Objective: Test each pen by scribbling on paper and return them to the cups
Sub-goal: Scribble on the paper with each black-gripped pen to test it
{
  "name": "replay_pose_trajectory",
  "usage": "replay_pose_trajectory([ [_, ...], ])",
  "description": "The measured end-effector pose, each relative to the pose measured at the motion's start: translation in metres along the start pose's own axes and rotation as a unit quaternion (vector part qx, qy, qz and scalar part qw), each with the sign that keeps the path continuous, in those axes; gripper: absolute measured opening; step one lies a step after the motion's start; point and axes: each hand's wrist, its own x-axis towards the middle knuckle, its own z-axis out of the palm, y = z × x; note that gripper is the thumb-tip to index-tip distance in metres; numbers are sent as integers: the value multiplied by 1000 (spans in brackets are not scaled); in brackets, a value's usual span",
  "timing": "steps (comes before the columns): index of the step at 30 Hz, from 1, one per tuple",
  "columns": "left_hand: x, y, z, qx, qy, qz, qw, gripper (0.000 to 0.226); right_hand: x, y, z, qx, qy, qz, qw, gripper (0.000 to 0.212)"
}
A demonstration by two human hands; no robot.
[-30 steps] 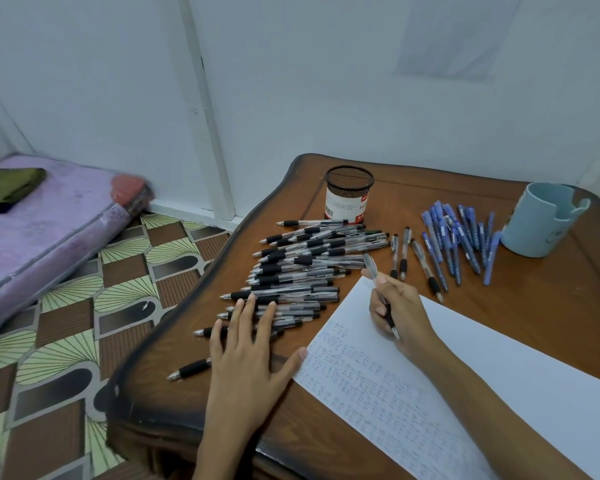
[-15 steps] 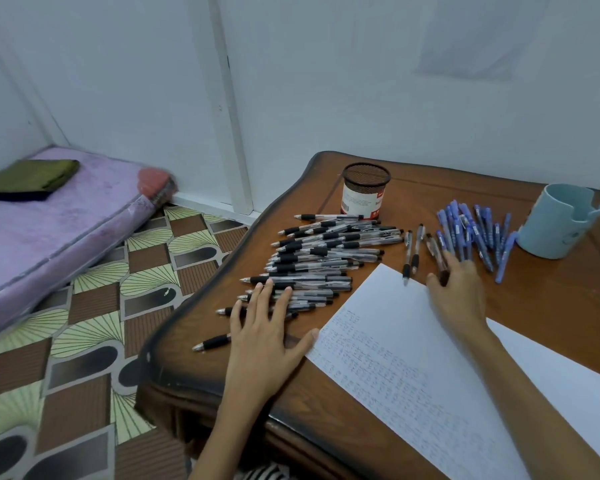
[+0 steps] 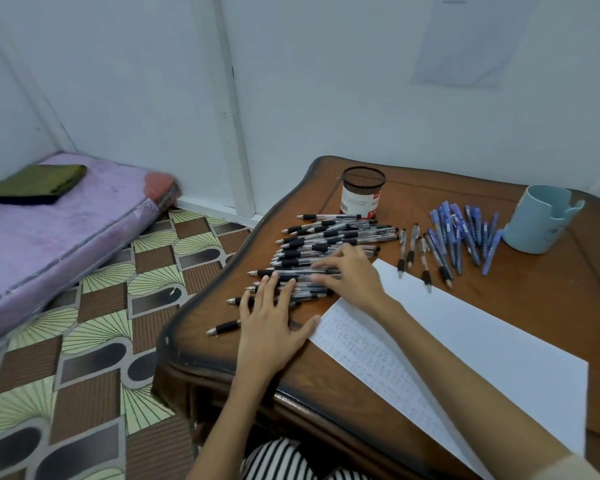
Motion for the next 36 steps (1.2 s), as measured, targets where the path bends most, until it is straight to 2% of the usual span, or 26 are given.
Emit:
replay_pose_trajectory([
  [2, 0, 0, 0, 2, 1, 0, 1000, 99, 3, -6, 9, 4, 5, 13, 1000, 35],
  [4, 1, 0, 0, -3, 2, 0, 1000, 99, 5, -5, 12, 54, 18, 30, 998, 27],
  [6, 1, -1, 1, -10, 1, -3, 1000, 102, 3, -2, 9, 169, 9, 45, 985, 16],
  [8, 1, -1, 3, -15, 4, -10, 1000, 106, -3, -1, -1, 306, 25, 68, 949, 9],
  [11, 1, -1, 3, -9, -4, -14, 1000, 110, -15, -1, -22, 490, 112, 154, 850, 6],
  [14, 2, 0, 2, 7, -19, -14, 1000, 111, -30, 3, -35, 612, 186, 191, 744, 12],
  [17, 3, 1, 2, 13, -18, -14, 1000, 112, -47, 5, -34, 692, 215, 225, 651, 23],
  [19, 3, 1, 2, 15, -26, -14, 999, 112, -55, 9, -33, 744, 212, 258, 579, 34],
  [21, 3, 1, 1, 14, -29, -16, 999, 113, -59, 12, -35, 782, 203, 268, 526, 47],
  [25, 3, 1, -1, 22, -40, -14, 999, 105, -61, 12, -40, 832, 215, 212, 466, 49],
  [27, 2, 1, -2, 27, -32, -13, 999, 109, -60, 12, -44, 853, 218, 181, 439, 48],
  [31, 3, 1, 0, 31, -30, -14, 999, 114, -62, 18, -54, 850, 233, 152, 447, 34],
  [34, 3, 1, -1, 32, -27, -14, 999, 114, -65, 23, -58, 861, 231, 154, 426, 41],
  [36, 3, 2, -2, 26, -30, -14, 999, 115, -65, 25, -60, 867, 231, 154, 414, 37],
])
